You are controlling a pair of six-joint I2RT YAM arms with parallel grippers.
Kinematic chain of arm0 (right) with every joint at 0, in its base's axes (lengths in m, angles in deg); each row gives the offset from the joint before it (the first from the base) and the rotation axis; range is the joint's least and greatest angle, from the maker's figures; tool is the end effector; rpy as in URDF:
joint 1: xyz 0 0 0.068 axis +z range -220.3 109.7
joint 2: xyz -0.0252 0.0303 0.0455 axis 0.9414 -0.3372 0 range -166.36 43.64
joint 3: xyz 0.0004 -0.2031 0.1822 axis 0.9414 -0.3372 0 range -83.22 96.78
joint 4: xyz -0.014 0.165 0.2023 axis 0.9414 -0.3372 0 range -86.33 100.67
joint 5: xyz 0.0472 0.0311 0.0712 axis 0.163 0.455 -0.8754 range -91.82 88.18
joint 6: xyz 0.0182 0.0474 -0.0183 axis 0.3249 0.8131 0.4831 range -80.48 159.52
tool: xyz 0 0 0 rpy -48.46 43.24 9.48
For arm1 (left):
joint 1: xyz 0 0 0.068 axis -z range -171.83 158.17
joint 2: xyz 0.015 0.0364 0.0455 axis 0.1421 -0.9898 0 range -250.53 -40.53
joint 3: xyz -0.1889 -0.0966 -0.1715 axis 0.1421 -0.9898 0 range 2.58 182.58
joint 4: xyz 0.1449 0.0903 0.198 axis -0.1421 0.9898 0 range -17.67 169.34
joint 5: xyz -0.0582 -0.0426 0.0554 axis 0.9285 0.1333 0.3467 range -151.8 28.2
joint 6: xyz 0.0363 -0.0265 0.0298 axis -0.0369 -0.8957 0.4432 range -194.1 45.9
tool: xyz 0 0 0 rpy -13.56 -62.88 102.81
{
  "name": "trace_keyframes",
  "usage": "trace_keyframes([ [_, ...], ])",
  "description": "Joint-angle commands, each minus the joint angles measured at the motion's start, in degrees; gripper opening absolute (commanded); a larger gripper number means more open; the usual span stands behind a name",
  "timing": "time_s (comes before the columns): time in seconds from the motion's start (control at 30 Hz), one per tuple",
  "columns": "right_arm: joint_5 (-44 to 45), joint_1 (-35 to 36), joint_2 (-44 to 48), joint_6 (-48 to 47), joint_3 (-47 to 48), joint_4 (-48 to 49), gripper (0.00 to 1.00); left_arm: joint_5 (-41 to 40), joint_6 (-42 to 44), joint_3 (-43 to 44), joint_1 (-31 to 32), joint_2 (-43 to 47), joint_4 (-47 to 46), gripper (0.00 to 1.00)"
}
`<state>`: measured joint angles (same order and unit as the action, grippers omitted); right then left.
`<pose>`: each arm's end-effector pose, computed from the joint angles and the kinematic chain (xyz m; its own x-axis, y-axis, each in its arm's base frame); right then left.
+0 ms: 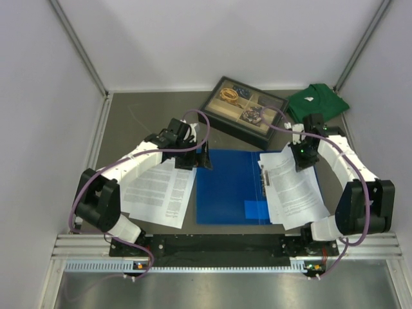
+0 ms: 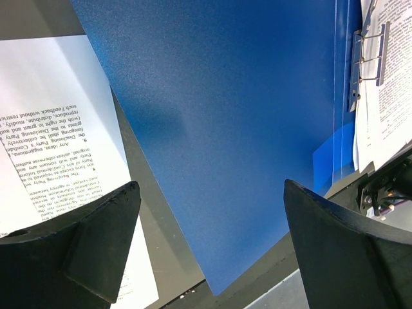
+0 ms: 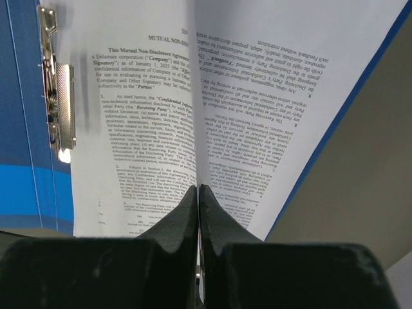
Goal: Put the files into the folder
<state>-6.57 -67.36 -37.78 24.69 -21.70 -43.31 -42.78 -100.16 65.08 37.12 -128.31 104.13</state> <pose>0.2612 0.0163 0.2424 -0.9086 -0.3019 -0.2887 -0.3171 0.9484 0.0060 0.2705 -0.1629 0.2366 -0.9290 0.0392 -0.3681 0.2277 0.8445 -0.4847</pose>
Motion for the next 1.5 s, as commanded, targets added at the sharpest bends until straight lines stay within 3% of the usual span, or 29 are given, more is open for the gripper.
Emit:
trace_keyframes([
  [0.0,-4.2,-4.2,-0.8,5.0,2.9,3.0,0.0,0.2,1.5,2.5,0.2,0.2,0.9,0.96],
  [0.67,-9.0,-11.7,-4.9,12.8,0.6,4.5,0.0,1.2,1.2,2.9,0.2,-1.7,0.8,0.96],
  [1.47,-10.5,-13.2,-4.5,18.1,-1.3,6.6,0.0,1.7,1.6,2.7,0.2,-1.4,1.3,0.96],
])
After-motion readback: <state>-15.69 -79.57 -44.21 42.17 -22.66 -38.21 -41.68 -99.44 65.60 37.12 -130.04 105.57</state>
